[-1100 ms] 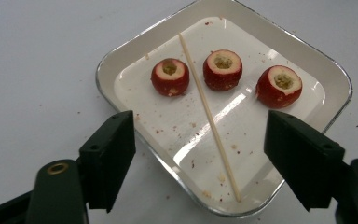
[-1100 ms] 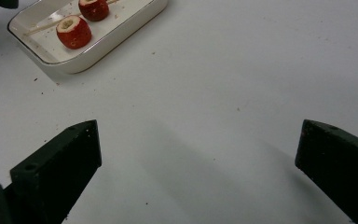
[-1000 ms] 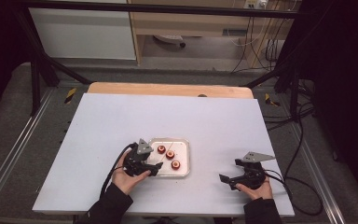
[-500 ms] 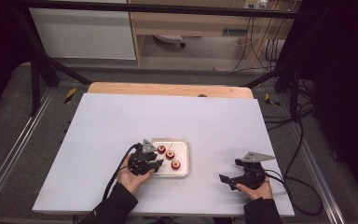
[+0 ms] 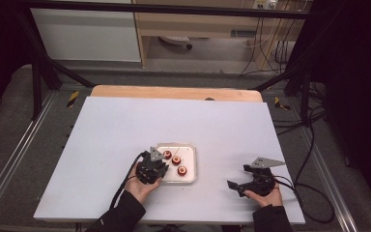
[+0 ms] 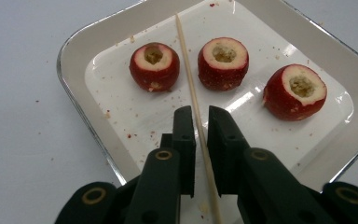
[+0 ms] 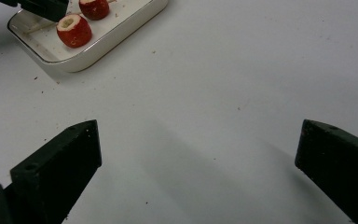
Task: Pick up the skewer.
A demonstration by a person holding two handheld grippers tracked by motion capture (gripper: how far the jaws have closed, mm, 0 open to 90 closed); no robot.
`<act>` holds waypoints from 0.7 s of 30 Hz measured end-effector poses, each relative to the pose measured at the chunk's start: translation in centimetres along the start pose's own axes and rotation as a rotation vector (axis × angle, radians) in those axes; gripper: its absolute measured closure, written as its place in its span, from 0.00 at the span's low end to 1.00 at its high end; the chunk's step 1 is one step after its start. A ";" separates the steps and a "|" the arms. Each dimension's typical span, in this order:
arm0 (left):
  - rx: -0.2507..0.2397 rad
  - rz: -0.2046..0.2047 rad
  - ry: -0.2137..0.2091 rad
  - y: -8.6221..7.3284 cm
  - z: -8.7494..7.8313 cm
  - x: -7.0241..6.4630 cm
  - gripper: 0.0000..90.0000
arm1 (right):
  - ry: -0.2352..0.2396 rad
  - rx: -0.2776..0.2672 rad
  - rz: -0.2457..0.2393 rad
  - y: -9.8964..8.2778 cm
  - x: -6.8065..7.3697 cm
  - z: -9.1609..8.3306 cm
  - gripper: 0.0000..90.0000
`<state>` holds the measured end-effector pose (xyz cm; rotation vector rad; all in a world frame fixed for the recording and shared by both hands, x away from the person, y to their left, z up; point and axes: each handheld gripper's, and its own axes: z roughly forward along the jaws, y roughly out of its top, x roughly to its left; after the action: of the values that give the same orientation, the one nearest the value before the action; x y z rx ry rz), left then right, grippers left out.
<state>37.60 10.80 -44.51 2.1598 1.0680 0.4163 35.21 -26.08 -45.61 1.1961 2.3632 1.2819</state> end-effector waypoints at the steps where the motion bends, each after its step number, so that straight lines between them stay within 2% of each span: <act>1: -0.001 0.001 0.005 0.0 0.0 -0.1 0.91 | 0.000 0.000 -0.002 0.0 0.0 0.0 0.01; 6: -0.008 -0.019 0.027 -0.2 0.0 -0.2 0.97 | 0.001 0.000 -0.001 0.0 0.0 0.0 0.01; 9: -0.013 -0.040 0.023 -0.2 0.0 -0.2 0.97 | 0.001 0.000 -0.001 0.0 0.0 0.0 0.01; 21: -0.054 -0.053 -0.006 -0.6 -0.3 0.4 0.98 | 0.001 0.003 -0.007 0.0 0.0 0.1 0.01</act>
<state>37.31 11.48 -44.67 2.0795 1.0957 0.4101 35.25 -26.05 -45.68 1.1869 2.3692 1.2776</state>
